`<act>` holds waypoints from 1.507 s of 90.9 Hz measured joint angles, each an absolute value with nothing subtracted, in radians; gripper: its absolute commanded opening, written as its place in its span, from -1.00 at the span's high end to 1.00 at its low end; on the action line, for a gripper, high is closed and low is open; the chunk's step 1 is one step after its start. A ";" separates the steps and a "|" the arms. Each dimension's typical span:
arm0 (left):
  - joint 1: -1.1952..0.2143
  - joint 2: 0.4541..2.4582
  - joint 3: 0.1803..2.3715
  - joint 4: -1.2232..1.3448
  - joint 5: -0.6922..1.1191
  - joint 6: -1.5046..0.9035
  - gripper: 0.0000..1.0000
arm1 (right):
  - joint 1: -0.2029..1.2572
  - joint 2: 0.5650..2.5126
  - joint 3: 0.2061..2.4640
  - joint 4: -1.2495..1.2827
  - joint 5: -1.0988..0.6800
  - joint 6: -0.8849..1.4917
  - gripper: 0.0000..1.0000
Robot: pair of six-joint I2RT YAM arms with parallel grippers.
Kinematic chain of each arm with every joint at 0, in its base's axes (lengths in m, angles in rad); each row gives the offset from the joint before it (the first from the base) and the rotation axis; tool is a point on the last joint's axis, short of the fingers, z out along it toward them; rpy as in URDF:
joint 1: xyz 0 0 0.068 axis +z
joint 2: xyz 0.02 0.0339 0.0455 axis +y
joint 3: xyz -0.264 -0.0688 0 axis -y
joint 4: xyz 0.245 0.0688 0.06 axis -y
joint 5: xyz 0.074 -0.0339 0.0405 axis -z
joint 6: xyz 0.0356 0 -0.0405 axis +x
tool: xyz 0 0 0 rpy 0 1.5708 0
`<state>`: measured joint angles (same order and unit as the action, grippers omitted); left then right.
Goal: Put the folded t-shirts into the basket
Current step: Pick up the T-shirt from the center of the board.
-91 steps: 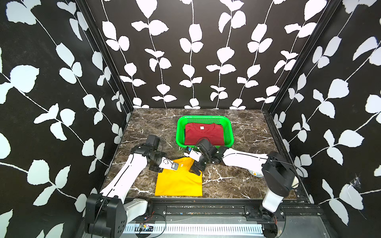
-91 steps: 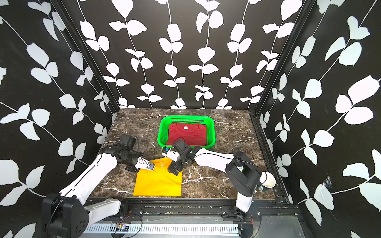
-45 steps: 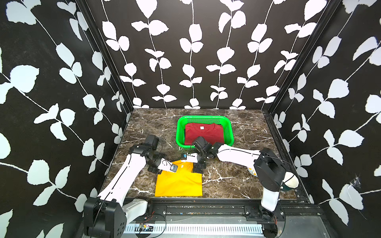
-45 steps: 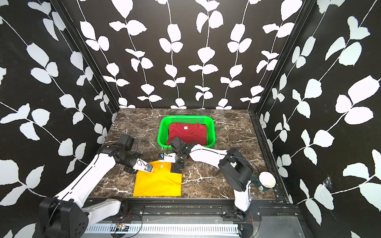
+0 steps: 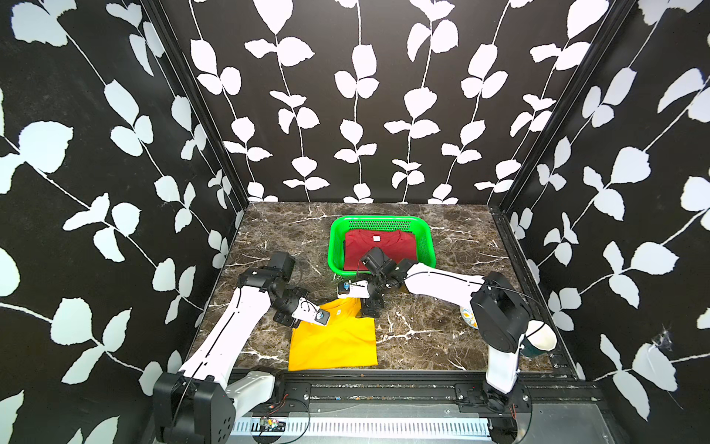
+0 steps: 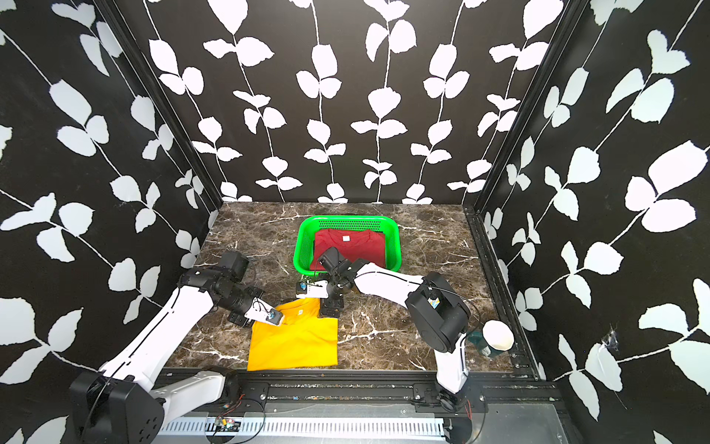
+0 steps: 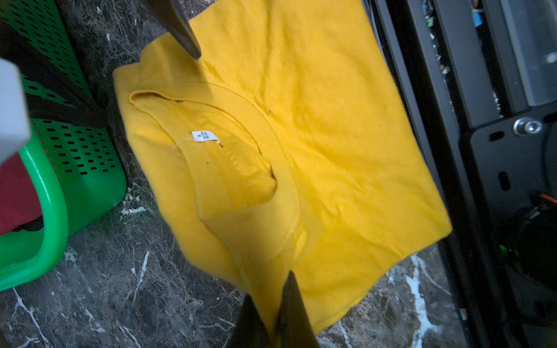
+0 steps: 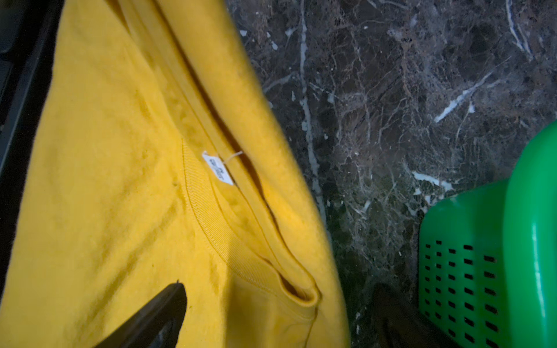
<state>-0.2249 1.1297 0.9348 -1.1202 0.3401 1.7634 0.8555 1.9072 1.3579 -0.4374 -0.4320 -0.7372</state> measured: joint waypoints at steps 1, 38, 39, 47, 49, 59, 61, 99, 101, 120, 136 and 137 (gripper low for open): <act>-0.225 1.130 0.935 -1.121 0.340 1.764 1.00 | 0.855 1.909 1.361 -0.443 -0.432 -0.738 -0.95; -0.225 1.110 0.996 -1.188 0.405 1.765 1.00 | 0.830 2.000 1.391 -0.501 -0.432 -0.749 -0.42; -0.226 1.110 0.996 -1.188 0.405 1.765 1.00 | 0.828 2.000 1.391 -0.501 -0.435 -0.754 -0.37; -0.227 1.110 0.999 -1.188 0.405 1.765 1.00 | 0.815 1.997 1.380 -0.499 -0.457 -0.750 0.02; -0.227 1.110 1.000 -1.189 0.404 1.764 1.00 | 0.812 1.993 1.372 -0.499 -0.463 -0.756 0.12; -0.227 1.112 1.014 -1.189 0.403 1.753 1.00 | 0.798 1.956 1.325 -0.504 -0.489 -0.759 0.57; -0.227 1.113 1.018 -1.188 0.403 1.748 1.00 | 0.797 1.946 1.316 -0.506 -0.495 -0.765 0.67; -0.228 1.139 1.071 -1.156 0.413 1.635 1.00 | 0.785 1.742 1.211 -0.628 -0.539 -0.764 1.00; -0.228 1.140 1.079 -1.156 0.415 1.628 1.00 | 0.785 1.730 1.215 -0.645 -0.535 -0.759 1.00; -0.278 1.171 1.139 -1.138 0.426 1.560 1.00 | 0.785 1.667 1.325 -0.861 -0.477 -0.723 1.00; -0.342 1.256 1.201 -1.095 0.414 1.439 1.00 | 0.780 1.561 1.400 -0.997 -0.332 -0.668 1.00; -0.343 1.260 1.206 -1.093 0.415 1.430 1.00 | 0.778 1.555 1.406 -1.005 -0.323 -0.665 1.00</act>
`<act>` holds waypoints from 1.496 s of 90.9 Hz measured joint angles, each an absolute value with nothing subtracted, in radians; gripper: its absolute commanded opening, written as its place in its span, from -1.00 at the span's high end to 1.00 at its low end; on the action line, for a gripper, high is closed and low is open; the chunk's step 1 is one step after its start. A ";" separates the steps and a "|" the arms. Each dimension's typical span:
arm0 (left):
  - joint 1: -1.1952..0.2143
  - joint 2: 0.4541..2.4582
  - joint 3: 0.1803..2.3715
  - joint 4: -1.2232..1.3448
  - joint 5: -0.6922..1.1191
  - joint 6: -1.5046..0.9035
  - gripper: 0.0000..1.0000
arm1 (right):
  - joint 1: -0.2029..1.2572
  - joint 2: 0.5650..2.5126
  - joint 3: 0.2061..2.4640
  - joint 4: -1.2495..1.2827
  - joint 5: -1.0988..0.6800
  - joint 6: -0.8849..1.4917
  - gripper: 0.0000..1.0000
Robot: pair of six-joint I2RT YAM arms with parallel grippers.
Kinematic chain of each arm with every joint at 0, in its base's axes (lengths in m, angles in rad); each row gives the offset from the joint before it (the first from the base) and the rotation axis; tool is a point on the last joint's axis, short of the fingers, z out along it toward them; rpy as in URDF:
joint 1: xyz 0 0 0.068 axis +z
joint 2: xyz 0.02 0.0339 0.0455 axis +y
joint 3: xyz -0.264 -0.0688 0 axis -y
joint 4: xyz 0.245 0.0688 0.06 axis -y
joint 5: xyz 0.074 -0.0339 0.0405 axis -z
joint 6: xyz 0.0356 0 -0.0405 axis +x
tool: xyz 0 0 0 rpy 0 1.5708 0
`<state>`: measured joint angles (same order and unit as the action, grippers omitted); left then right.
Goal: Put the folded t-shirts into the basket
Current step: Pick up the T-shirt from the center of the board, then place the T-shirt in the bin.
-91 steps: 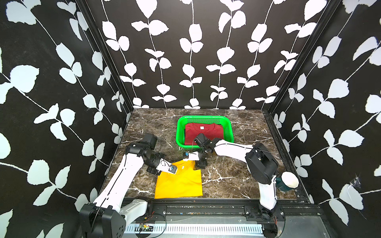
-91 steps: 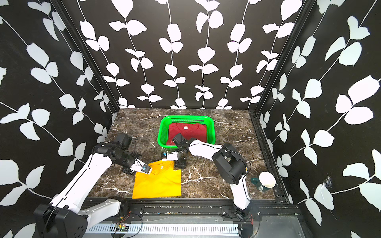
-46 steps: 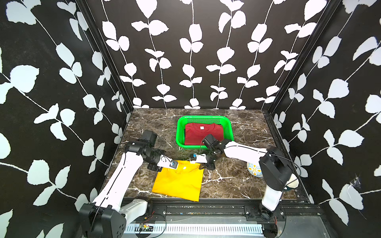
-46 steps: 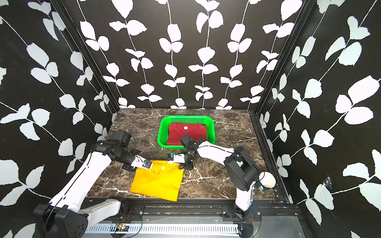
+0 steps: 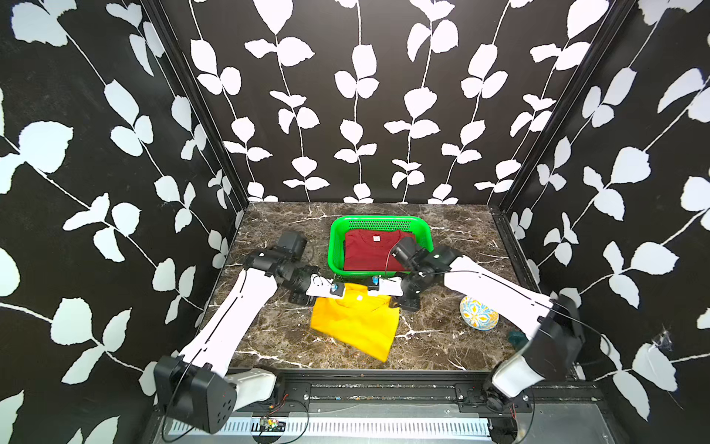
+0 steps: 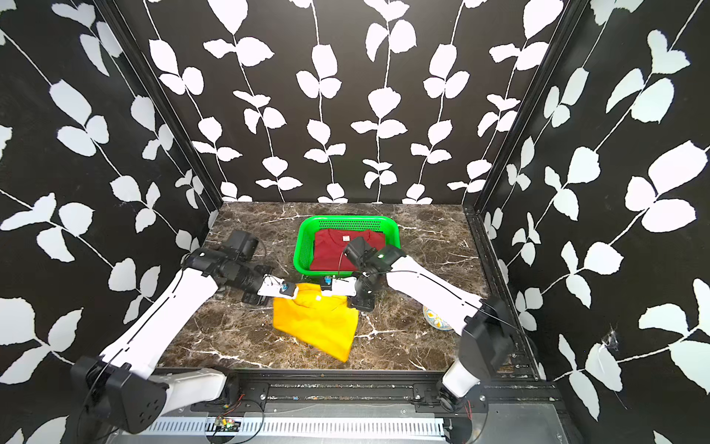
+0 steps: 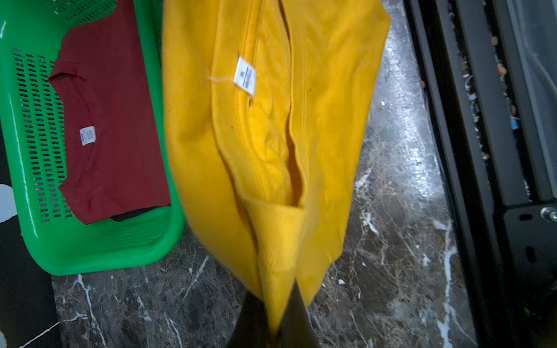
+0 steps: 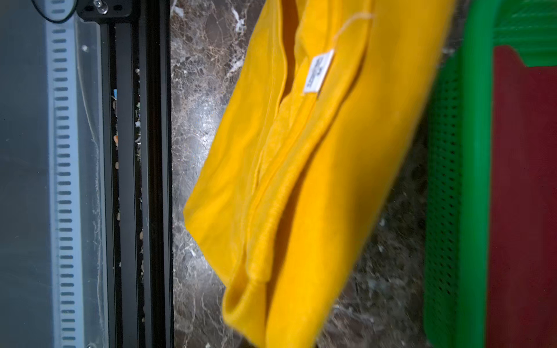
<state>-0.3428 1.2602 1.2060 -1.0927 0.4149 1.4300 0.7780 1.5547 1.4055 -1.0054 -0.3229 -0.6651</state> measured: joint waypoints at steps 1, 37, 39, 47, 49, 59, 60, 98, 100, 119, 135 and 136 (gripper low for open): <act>-0.344 1.264 1.211 -1.089 0.417 1.423 1.00 | 0.777 1.549 1.412 -1.014 -0.315 -0.664 1.00; -0.368 1.414 1.428 -0.889 0.479 1.187 1.00 | 0.638 1.477 1.657 -1.067 -0.075 -0.638 1.00; -0.368 1.428 1.441 -0.882 0.475 1.186 1.00 | 0.629 1.479 1.665 -1.063 -0.070 -0.640 1.00; -0.370 1.493 1.501 -0.868 0.471 1.185 1.00 | 0.585 1.505 1.712 -1.044 -0.063 -0.652 1.00; -0.371 1.513 1.520 -0.867 0.470 1.185 1.00 | 0.572 1.517 1.726 -1.038 -0.064 -0.656 1.00; -0.372 1.602 1.602 -0.861 0.449 1.186 1.00 | 0.516 1.595 1.782 -1.009 -0.070 -0.664 1.00; -0.372 1.612 1.608 -0.861 0.445 1.186 1.00 | 0.512 1.605 1.786 -1.005 -0.071 -0.664 1.00; -0.372 1.879 1.870 -1.035 0.382 1.210 1.00 | 0.434 1.745 1.669 -0.947 -0.173 -0.698 1.00; -0.372 1.879 1.870 -1.035 0.381 1.210 1.00 | 0.434 1.739 1.659 -0.942 -0.174 -0.699 1.00; -0.371 1.920 1.926 -1.024 0.350 1.178 1.00 | 0.432 1.752 1.681 -0.871 -0.123 -0.690 1.00; -0.372 2.016 1.935 -0.915 0.286 1.148 1.00 | 0.428 1.819 1.690 -0.775 -0.056 -0.681 1.00; -0.372 2.025 1.937 -0.911 0.282 1.147 1.00 | 0.428 1.825 1.690 -0.770 -0.054 -0.680 1.00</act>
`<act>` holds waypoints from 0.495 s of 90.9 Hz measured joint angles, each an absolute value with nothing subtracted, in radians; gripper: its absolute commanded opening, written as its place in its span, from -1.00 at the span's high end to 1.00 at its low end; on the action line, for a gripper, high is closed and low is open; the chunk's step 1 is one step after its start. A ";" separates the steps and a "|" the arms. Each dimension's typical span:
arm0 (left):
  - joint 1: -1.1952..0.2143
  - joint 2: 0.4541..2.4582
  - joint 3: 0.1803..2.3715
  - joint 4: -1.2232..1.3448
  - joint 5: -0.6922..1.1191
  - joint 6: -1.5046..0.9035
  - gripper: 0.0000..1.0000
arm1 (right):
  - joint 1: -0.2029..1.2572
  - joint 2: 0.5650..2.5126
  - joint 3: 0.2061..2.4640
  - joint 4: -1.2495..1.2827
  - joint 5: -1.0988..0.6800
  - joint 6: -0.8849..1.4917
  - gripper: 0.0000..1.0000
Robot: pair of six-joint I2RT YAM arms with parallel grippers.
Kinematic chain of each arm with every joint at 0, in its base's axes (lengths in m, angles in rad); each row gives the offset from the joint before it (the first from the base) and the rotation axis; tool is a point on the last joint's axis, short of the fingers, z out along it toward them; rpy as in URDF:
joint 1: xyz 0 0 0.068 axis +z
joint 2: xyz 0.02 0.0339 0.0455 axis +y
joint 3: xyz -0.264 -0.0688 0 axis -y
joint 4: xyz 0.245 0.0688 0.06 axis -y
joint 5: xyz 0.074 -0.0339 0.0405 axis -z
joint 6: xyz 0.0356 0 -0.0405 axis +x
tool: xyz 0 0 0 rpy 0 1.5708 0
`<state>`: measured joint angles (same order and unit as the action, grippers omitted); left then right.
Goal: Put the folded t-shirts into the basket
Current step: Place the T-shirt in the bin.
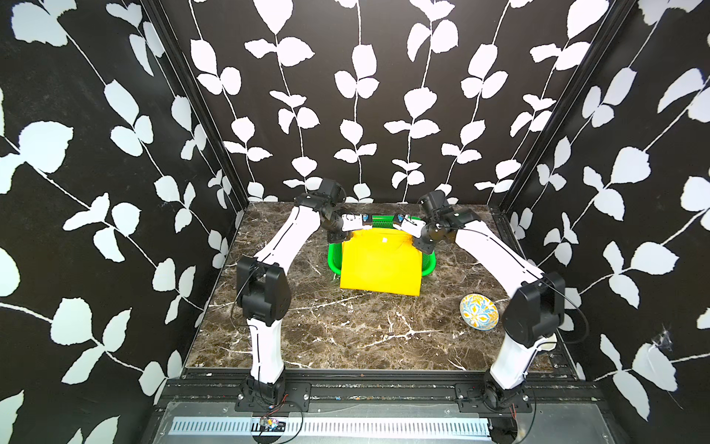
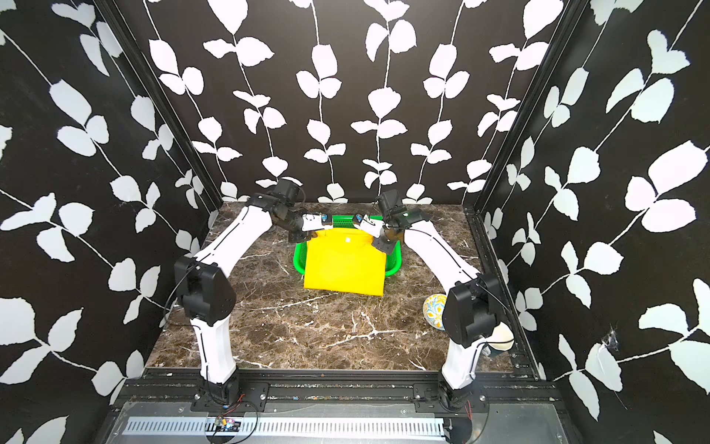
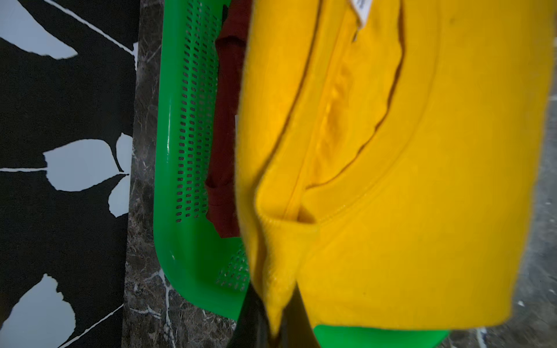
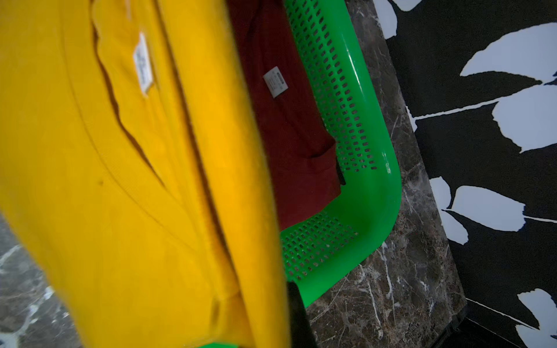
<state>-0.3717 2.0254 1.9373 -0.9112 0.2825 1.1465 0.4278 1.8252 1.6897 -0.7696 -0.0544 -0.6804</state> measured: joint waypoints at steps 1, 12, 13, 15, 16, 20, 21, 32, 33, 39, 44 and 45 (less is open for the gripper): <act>-0.372 2.034 1.940 -0.906 0.279 1.145 1.00 | 0.427 1.832 1.690 -0.764 -0.052 -0.680 1.00; -0.372 2.128 1.969 -0.868 0.255 1.127 1.00 | 0.426 1.897 1.691 -0.718 -0.029 -0.681 1.00; -0.372 2.135 1.971 -0.867 0.254 1.127 1.00 | 0.425 1.901 1.692 -0.716 -0.029 -0.681 1.00; -0.372 2.150 1.978 -0.865 0.251 1.124 1.00 | 0.425 1.911 1.692 -0.710 -0.026 -0.681 1.00; -0.372 2.156 1.981 -0.865 0.250 1.123 1.00 | 0.424 1.916 1.692 -0.707 -0.025 -0.681 1.00; -0.372 2.176 1.990 -0.861 0.245 1.118 1.00 | 0.423 1.932 1.692 -0.699 -0.019 -0.682 1.00; -0.372 2.180 1.992 -0.860 0.244 1.118 1.00 | 0.423 1.936 1.692 -0.697 -0.019 -0.682 1.00; -0.372 2.201 1.998 -0.854 0.231 1.111 1.00 | 0.421 1.961 1.692 -0.673 -0.010 -0.683 1.00; -0.372 2.202 1.998 -0.853 0.229 1.110 1.00 | 0.421 1.962 1.692 -0.670 -0.009 -0.683 1.00; -0.372 2.214 2.016 -0.852 0.222 1.100 1.00 | 0.417 1.968 1.692 -0.656 -0.008 -0.683 1.00; -0.372 2.226 2.036 -0.849 0.218 1.089 1.00 | 0.411 1.973 1.693 -0.646 -0.011 -0.682 1.00; -0.372 2.229 2.040 -0.847 0.216 1.085 1.00 | 0.409 1.974 1.694 -0.645 -0.013 -0.681 1.00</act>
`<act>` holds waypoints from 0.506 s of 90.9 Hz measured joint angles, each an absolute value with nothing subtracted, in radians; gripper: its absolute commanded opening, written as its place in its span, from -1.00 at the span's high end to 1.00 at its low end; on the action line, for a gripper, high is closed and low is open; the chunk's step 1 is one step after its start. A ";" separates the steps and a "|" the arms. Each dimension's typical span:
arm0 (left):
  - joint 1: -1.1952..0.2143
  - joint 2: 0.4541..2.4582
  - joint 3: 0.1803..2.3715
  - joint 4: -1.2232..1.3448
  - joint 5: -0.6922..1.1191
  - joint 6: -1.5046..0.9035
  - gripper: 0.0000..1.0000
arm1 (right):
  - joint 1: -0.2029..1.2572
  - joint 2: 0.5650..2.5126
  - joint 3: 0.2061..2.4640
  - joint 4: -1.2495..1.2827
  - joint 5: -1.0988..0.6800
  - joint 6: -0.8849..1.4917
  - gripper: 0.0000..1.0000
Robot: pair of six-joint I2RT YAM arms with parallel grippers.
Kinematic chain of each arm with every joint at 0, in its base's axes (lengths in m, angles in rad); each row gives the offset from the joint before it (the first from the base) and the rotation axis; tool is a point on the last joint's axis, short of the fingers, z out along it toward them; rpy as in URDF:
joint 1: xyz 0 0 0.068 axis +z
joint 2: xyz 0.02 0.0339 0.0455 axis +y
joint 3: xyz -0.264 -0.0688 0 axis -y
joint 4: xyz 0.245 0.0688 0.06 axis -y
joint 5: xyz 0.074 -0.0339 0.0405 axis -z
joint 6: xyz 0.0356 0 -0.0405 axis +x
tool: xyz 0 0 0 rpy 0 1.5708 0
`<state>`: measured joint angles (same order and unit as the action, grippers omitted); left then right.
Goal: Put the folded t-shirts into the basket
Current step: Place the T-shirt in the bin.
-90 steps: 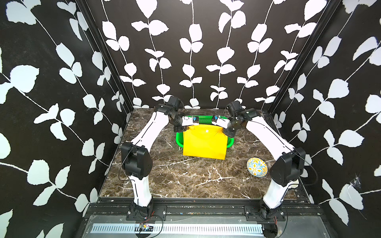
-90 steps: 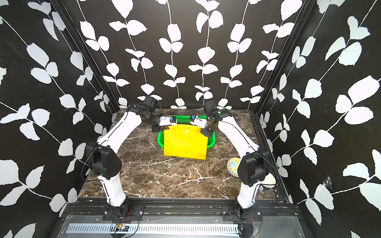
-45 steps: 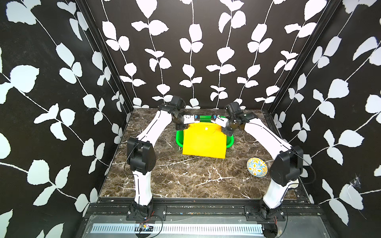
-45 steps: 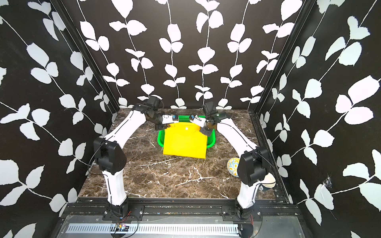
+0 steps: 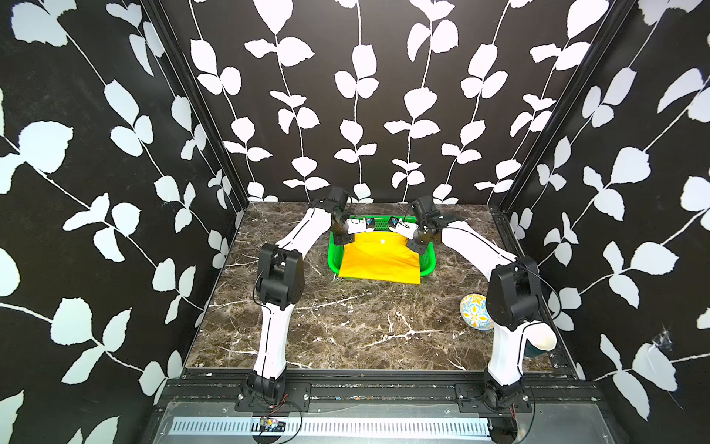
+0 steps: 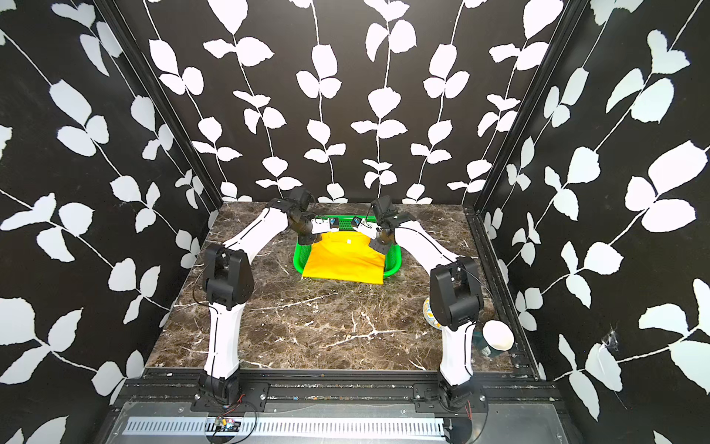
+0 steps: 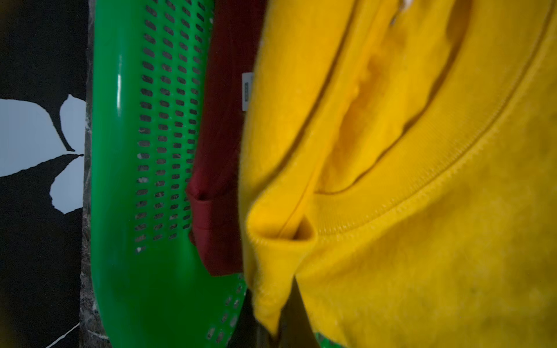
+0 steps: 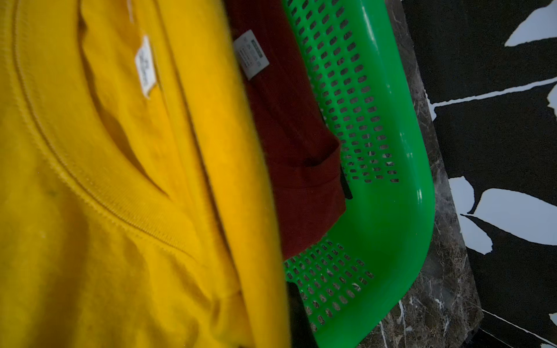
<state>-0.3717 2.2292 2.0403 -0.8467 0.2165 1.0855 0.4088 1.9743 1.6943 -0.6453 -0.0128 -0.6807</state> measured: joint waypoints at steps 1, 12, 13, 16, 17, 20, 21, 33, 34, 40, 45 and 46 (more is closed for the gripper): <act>-0.372 2.232 2.044 -0.846 0.216 1.082 1.00 | 0.406 1.975 1.696 -0.644 -0.014 -0.680 1.00; -0.372 2.251 2.080 -0.834 0.216 1.048 1.00 | 0.385 1.984 1.705 -0.622 -0.030 -0.673 1.00; -0.372 2.252 2.081 -0.834 0.216 1.046 1.00 | 0.383 1.985 1.707 -0.621 -0.032 -0.672 1.00; -0.372 2.252 2.086 -0.832 0.217 1.039 1.00 | 0.378 1.987 1.713 -0.617 -0.041 -0.668 1.00; -0.372 2.252 2.087 -0.832 0.217 1.037 1.00 | 0.377 1.988 1.715 -0.617 -0.042 -0.668 1.00; -0.372 2.252 2.093 -0.830 0.216 1.030 1.00 | 0.373 1.990 1.722 -0.614 -0.048 -0.664 1.00; -0.372 2.252 2.094 -0.828 0.216 1.028 1.00 | 0.372 1.990 1.724 -0.612 -0.051 -0.662 1.00; -0.372 2.253 2.096 -0.809 0.215 1.010 1.00 | 0.361 2.000 1.748 -0.602 -0.072 -0.654 1.00; -0.372 2.254 2.096 -0.808 0.215 1.009 1.00 | 0.361 2.002 1.749 -0.601 -0.073 -0.654 1.00; -0.372 2.256 2.096 -0.804 0.211 1.003 1.00 | 0.356 2.012 1.756 -0.598 -0.086 -0.653 0.99; -0.372 2.260 2.096 -0.802 0.206 1.001 1.00 | 0.353 2.025 1.763 -0.596 -0.094 -0.650 0.97; -0.372 2.260 2.096 -0.802 0.204 1.000 1.00 | 0.353 2.027 1.764 -0.595 -0.094 -0.649 0.97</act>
